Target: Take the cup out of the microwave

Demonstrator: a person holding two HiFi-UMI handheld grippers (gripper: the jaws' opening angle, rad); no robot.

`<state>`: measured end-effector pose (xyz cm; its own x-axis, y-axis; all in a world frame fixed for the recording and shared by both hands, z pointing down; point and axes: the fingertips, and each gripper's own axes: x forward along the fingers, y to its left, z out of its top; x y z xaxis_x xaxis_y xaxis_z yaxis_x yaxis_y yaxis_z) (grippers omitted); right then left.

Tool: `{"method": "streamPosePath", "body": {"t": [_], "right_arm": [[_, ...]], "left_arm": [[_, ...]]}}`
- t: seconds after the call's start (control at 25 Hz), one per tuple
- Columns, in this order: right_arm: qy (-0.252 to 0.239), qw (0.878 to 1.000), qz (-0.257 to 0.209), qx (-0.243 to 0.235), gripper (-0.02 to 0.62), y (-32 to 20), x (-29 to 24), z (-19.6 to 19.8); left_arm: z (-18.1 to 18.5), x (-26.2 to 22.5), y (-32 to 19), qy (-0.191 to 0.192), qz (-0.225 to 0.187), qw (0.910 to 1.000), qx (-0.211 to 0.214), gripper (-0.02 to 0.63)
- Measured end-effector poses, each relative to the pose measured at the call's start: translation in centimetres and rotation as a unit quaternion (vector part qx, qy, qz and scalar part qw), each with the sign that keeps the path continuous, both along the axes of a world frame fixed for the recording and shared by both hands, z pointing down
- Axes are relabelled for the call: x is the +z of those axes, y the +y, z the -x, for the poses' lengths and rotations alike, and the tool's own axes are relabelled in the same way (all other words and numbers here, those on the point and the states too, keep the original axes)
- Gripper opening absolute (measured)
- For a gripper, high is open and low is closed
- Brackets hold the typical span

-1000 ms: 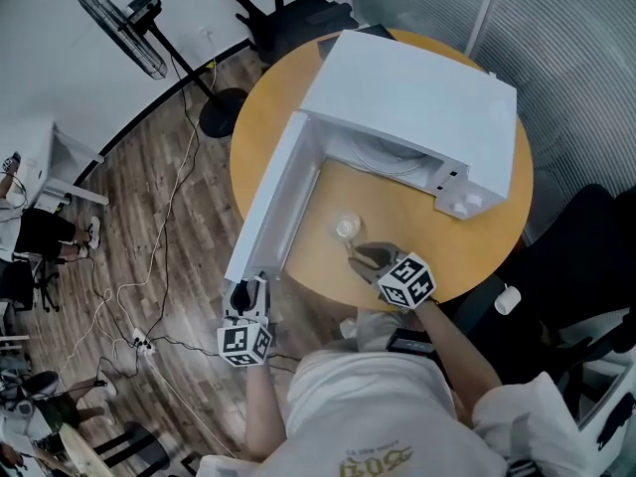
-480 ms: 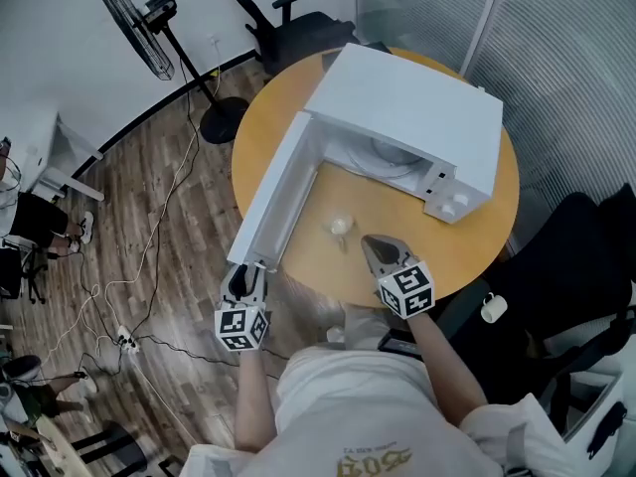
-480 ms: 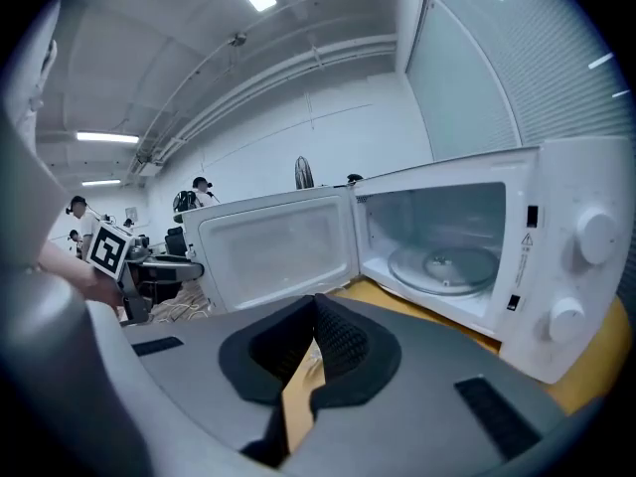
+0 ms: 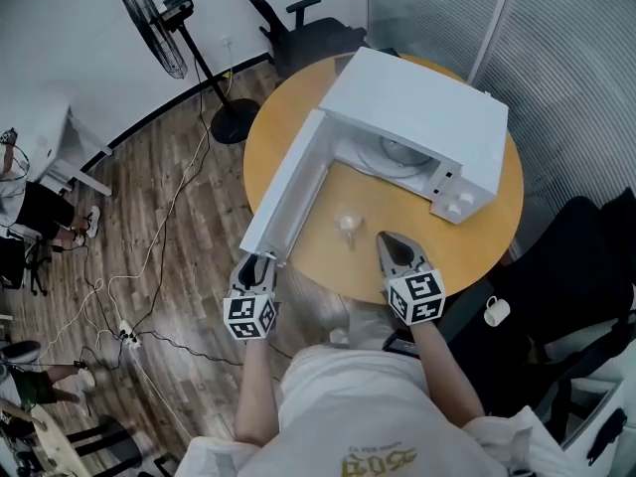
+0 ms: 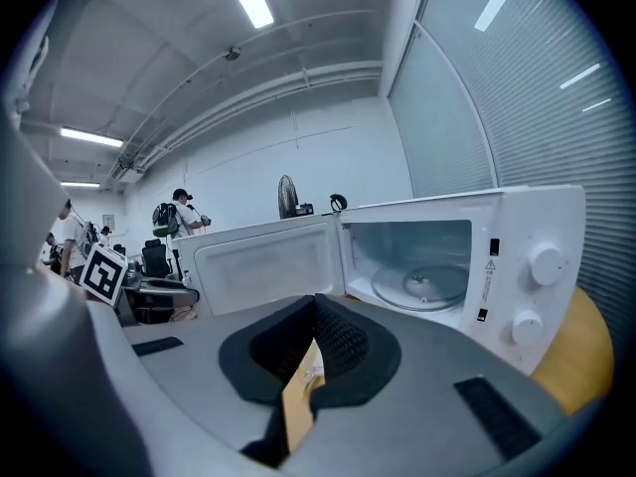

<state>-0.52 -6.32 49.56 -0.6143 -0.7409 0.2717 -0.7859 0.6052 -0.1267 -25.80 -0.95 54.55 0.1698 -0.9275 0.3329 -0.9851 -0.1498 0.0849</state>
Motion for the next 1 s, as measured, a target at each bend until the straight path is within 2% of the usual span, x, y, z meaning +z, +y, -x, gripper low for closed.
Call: {"method": "streamPosePath", "body": {"t": [0.4,1.0], "right_arm": [[0.018,1.000,-0.012,-0.006,0.011,0.1,-0.2,1.0],[0.023,1.000,-0.004,-0.012,0.011,0.4,0.3,1.9]], "left_arm": [[-0.3,0.1,0.0,0.003,-0.001,1.0000,0.000,0.167],[0.0,0.0,0.1,0.008,-0.003,1.0000,0.004,0.167]]}}
